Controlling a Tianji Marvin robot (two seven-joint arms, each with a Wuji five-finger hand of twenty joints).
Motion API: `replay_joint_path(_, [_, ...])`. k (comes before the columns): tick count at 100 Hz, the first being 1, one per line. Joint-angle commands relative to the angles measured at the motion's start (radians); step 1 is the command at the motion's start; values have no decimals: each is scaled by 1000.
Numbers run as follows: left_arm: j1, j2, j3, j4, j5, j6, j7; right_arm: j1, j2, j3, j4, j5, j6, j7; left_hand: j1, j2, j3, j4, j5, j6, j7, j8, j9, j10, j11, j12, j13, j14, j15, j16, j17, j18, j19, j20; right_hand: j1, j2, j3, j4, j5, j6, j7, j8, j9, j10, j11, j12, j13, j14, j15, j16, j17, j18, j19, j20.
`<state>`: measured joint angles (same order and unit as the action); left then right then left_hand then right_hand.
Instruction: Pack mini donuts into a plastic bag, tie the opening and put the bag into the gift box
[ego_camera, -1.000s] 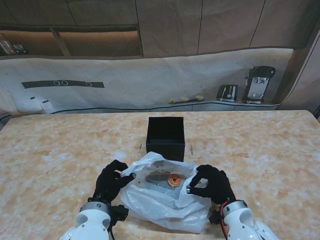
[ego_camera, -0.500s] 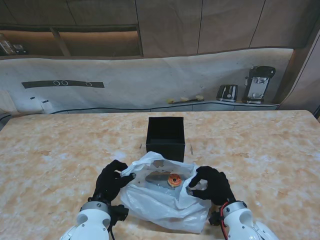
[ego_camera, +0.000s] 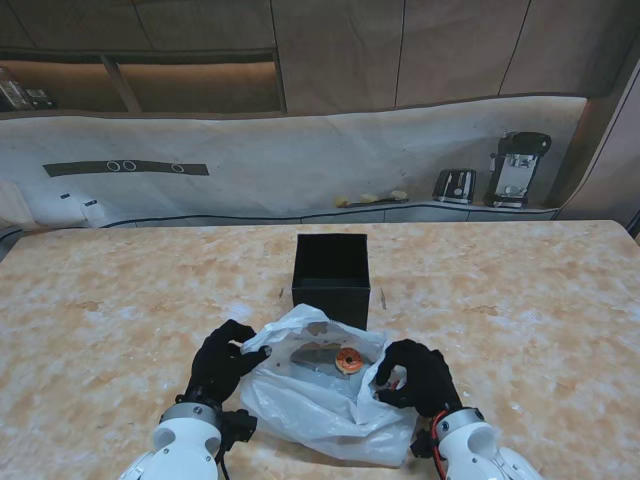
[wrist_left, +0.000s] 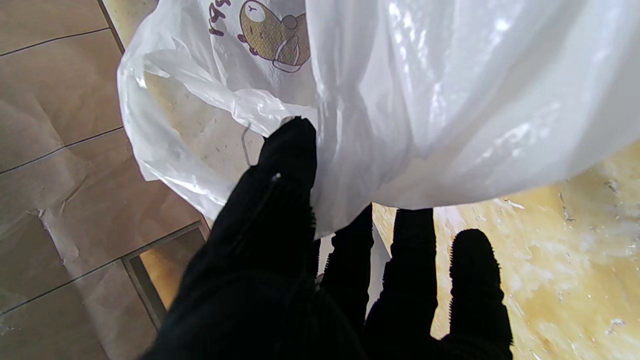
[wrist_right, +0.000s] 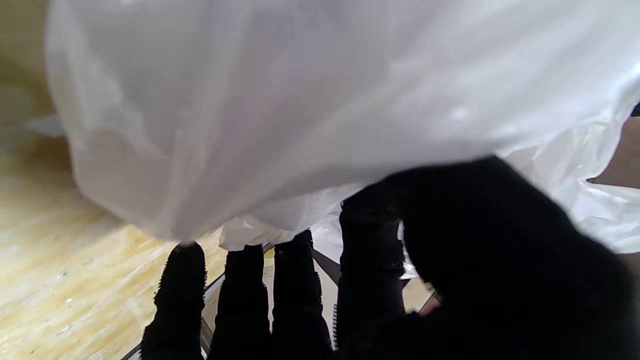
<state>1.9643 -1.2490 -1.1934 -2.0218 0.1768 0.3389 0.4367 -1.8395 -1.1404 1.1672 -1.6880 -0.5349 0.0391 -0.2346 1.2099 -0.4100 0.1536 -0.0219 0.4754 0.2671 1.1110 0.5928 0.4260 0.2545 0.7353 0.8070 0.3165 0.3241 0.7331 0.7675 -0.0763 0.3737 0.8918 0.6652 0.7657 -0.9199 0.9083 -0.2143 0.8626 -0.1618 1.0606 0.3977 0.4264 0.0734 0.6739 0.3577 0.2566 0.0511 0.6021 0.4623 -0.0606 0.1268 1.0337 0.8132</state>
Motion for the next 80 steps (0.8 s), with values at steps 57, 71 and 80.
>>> replay_joint_path(57, [6,-2,0,-6,2,3,-17,19,-65,-61,48,215,-22,-98,28,12,-23,20,-6,-1,41,-16,-27,-27,12,-8,-17,-10,-5,-14,-19,-32,1,0,-398,175,-29,28,107,-42,-321,-239,-14,-32,-94,-43,-66,-51,-15,-18,-37,-49,-154,31])
replay_joint_path(71, [7,-1,0,-6,1,-3,-19,17,-67,-54,49,274,-91,-84,29,12,-23,19,-4,0,41,-16,-28,-25,13,-7,-17,-10,-6,-14,-20,-31,-1,-1,-488,68,139,12,25,-71,-381,-201,-62,-44,-104,-51,-88,-70,-36,-23,-43,-69,-219,107])
replay_joint_path(80, [8,0,-1,-5,1,-9,-21,18,-67,-50,59,298,-166,-79,40,1,-19,19,2,-5,42,-16,-29,-24,11,-6,-17,-10,-7,-14,-20,-31,-1,-1,-539,-24,242,-4,-25,-90,-402,-189,-82,-53,-99,-50,-90,-81,-43,-27,-39,-85,-224,141])
